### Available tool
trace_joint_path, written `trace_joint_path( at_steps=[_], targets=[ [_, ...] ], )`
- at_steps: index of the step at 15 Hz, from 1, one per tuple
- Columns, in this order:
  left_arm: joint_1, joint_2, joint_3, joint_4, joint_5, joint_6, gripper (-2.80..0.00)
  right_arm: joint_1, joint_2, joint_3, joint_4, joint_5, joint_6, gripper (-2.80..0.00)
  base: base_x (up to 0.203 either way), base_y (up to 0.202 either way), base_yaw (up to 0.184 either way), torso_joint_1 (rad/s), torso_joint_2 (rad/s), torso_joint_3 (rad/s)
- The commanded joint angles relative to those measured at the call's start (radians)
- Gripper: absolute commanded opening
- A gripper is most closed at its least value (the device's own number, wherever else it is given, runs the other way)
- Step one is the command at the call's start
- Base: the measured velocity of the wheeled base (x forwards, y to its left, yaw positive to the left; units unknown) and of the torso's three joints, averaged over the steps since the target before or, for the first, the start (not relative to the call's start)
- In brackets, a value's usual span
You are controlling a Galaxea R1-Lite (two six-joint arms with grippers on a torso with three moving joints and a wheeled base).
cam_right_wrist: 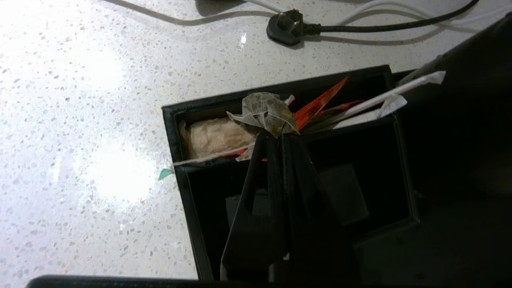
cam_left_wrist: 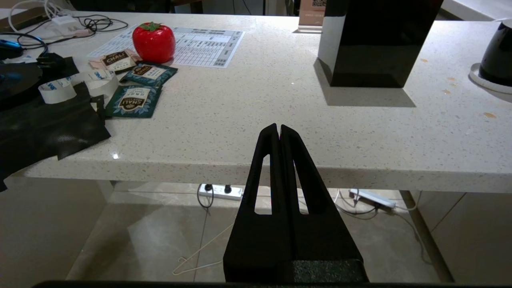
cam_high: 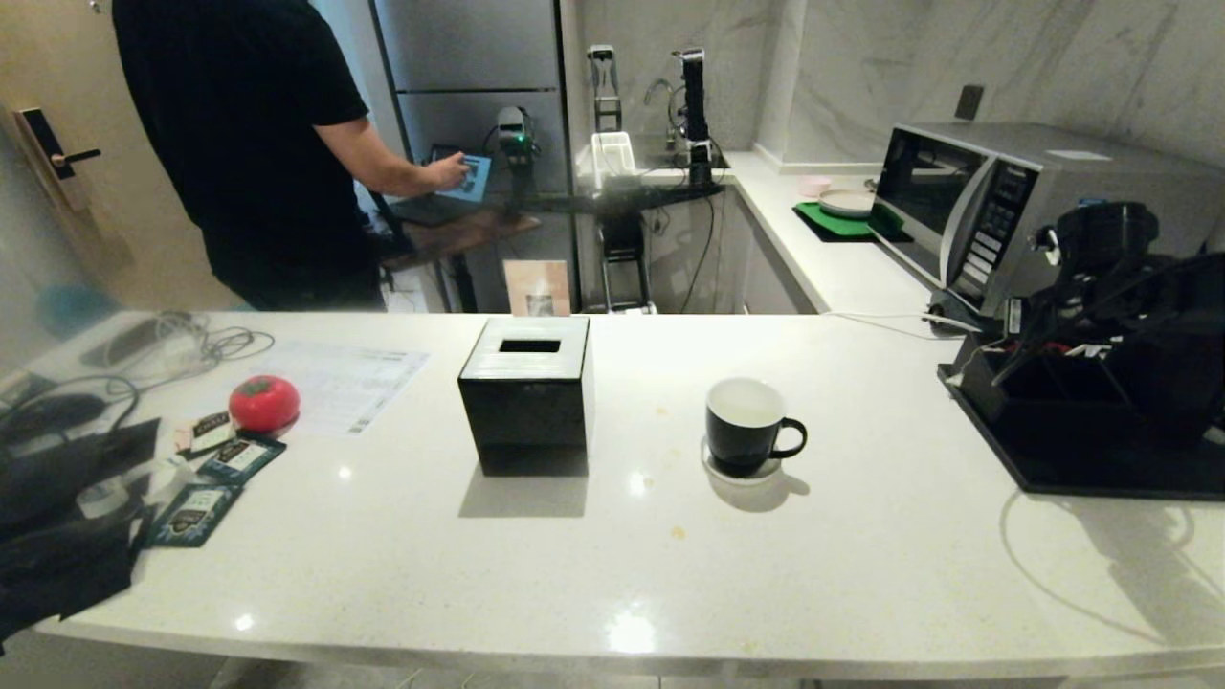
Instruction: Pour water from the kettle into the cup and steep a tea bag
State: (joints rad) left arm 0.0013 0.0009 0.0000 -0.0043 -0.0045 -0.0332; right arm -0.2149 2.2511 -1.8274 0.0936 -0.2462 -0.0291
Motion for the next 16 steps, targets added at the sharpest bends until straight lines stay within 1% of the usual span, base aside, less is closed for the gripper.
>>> trace_joint_path(
  at_steps=[1,13,16],
  targets=[
    [0.0,0.001,0.0,0.0,0.0,-0.001,-2.8,0.0,-0.021,0.017,-0.001,-0.002,0.0,-2.8,0.0,0.0,0.0,0.0,0.0,0.0],
    [0.0,0.001,0.0,-0.002,0.0,-0.001,-2.8,0.003,-0.047,0.02,0.0,-0.002,0.008,-2.8,0.0,0.0,0.0,0.0,0.0,0.0],
    [0.0,0.001,0.0,-0.002,0.0,-0.001,-2.8,0.008,-0.045,0.021,0.0,-0.004,0.035,-2.8,0.0,0.0,0.0,0.0,0.0,0.0]
  ],
)
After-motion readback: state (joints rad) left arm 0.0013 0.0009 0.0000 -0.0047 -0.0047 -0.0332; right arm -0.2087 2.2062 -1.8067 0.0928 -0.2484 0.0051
